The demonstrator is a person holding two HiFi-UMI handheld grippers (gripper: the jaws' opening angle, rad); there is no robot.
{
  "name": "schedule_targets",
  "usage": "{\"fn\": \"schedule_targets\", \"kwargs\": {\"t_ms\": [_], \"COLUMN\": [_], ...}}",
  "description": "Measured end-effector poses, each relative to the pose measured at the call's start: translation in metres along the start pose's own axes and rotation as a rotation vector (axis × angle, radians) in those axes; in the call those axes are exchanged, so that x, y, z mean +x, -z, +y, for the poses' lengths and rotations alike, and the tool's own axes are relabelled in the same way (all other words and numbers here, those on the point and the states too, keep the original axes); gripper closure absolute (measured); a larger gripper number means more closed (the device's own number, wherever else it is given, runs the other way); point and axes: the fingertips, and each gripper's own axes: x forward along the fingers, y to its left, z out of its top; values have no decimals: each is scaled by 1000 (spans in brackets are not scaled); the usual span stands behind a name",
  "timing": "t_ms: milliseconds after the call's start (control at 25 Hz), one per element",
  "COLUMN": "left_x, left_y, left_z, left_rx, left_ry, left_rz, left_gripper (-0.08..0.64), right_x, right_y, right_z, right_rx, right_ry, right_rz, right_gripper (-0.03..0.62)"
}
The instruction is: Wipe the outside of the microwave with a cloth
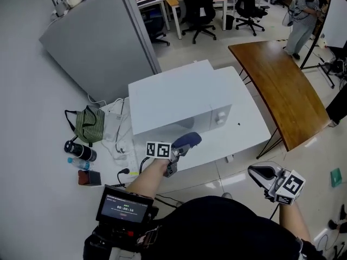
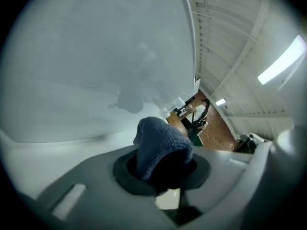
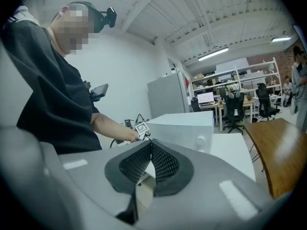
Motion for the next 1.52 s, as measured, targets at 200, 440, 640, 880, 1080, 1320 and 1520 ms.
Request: {"fn": "schedule_targets", "kwargs": {"t_ms": [200,440,640,880,1080,1320,1520], "left_x": [150,204,144,4,-129,-201,-136], "left_y": [-5,-27,-36,-30,-20,7,33], "left_z": [-46,-27,6,56,109,115,66], "left_rx": [-22,-146,-155,-140,-150,-159,-127], "left_ry": [52,9,-53,-89,-153,-125,20], "left_rz": [58,-78,-142,-181,-257,-239,-123], "left_gripper": [488,488,488,488,488,488,488], "right_x": [-108,-184,-160,-53,45,107,104], "right_y": [19,49,45,-1,-16,-28,-27], "right_z": [-66,-104,-92,-32,42,93,85], "right_rx": [27,94,79,15,-52,-95,-88], "right_ry": [153,280,240,108,-40,-164,-185], "right_rz": [22,42,48,7,80,112,107], "right_gripper": [584,586,584,585,586,584,586]}}
